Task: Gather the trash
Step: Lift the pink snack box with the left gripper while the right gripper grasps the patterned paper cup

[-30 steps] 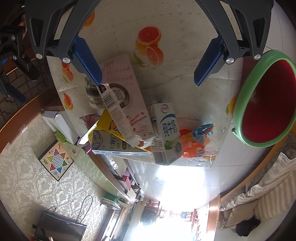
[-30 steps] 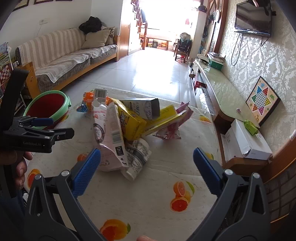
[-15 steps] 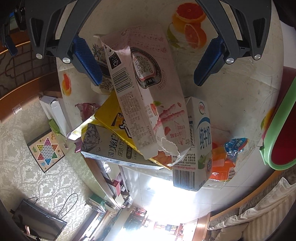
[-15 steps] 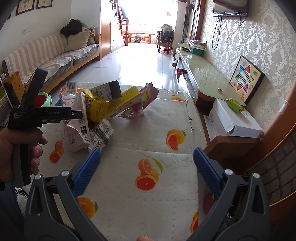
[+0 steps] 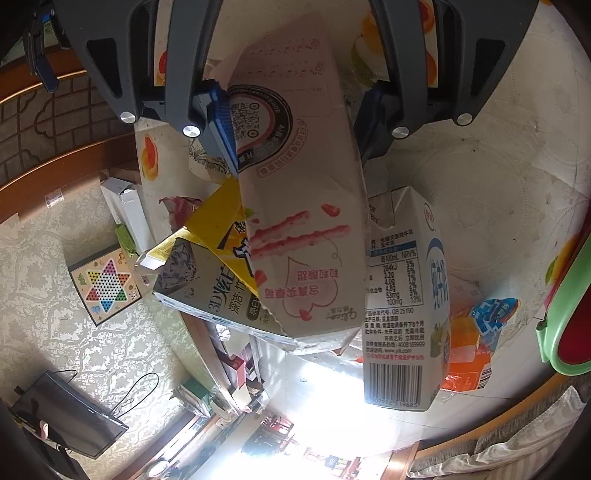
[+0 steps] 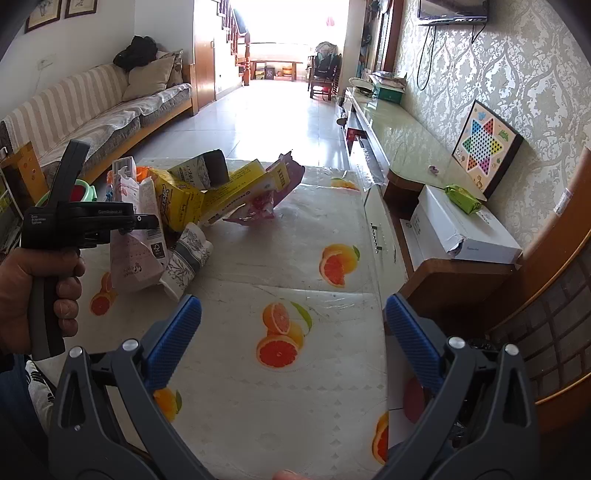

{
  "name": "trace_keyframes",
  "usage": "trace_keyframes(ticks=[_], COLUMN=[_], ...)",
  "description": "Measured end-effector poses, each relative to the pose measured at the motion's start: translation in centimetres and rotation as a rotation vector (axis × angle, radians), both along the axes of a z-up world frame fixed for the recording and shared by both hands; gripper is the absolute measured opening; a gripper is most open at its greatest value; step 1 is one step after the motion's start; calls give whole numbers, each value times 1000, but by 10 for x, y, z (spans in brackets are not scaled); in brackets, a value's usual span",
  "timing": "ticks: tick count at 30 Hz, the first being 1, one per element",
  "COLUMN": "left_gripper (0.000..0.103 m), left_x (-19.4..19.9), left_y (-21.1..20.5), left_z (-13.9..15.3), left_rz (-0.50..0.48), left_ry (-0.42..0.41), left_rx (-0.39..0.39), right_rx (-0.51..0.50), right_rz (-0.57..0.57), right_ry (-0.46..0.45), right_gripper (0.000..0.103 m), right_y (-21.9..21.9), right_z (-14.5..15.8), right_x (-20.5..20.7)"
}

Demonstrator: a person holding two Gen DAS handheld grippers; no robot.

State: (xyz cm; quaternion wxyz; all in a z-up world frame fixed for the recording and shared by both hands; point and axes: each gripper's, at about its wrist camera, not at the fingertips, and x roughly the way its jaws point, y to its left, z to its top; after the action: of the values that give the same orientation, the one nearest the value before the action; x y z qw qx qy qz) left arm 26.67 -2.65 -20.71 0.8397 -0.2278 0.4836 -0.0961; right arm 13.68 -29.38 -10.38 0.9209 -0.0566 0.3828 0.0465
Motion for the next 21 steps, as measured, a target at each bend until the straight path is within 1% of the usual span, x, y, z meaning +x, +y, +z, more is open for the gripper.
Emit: trace_keyframes(ticks=[2,8,12,16,21], left_gripper=[49,49,49,49,49], left_x=[-2,-14,-27,-42,-62], left_y=[-2,-1,6,21,42], left_z=[6,35,57,76,89], left_rz=[-19,-66,-87,-91,-76], left_ry=[-15,-83,-134,-177,-204], left_rx=[17,47,91,122,129], right_rx=[-2,-5,11,60,127], right_rz=[8,40,58,71,87], right_ry=[1,2,16,52,106], right_gripper=[98,98,98,98,98], right_y=[4,21,33,46,69], right_z=[0,1,-4,-13,-29], right_x=[2,10,19,32,51])
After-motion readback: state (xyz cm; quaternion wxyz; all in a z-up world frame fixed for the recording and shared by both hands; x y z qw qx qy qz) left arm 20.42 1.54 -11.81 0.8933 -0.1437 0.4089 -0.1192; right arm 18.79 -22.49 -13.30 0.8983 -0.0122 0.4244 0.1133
